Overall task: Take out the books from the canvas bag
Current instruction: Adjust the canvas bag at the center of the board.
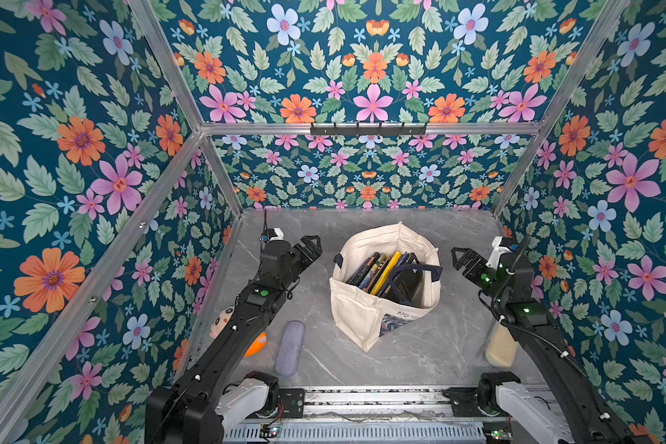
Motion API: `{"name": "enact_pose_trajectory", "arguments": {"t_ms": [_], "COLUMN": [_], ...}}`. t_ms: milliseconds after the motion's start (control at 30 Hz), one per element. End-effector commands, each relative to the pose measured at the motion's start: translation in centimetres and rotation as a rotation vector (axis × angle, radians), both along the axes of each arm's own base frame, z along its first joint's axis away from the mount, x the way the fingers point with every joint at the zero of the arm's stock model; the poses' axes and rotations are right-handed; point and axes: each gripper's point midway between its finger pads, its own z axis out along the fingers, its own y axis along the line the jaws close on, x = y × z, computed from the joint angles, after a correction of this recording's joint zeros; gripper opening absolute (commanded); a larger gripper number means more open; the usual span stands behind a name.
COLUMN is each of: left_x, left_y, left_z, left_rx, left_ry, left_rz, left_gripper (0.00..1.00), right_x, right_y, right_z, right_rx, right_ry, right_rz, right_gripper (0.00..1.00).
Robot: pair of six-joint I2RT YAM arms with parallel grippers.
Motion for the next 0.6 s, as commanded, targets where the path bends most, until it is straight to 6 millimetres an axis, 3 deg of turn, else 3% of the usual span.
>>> {"name": "enact_pose_trajectory", "arguments": {"t_ms": [0,233,567], "left_x": [-2.0,-5.1,-8.3], "left_y": [0.5,-4.0,-8.4], "left_z": [-2.0,1.2,0.0], "left_rx": [0.047,0.084,0.076], "left_ry": [0.14,0.147,0.218], "left_rz": [0.108,0.087,0.002], "left_gripper": [1.0,1.0,0.99], "right_x": [-0.7,-0.6,-0.2], "right_y": [-0.2,-0.3,0.2], "right_z": [-1.7,-2.0,-2.2], "right_rx": [-0.047,-0.072,-0.09], "right_ry": [0.095,0.116,0.141], "right_rz": [0.009,0.015,0.036], "right_gripper": [0.99,0.99,0.99]}}
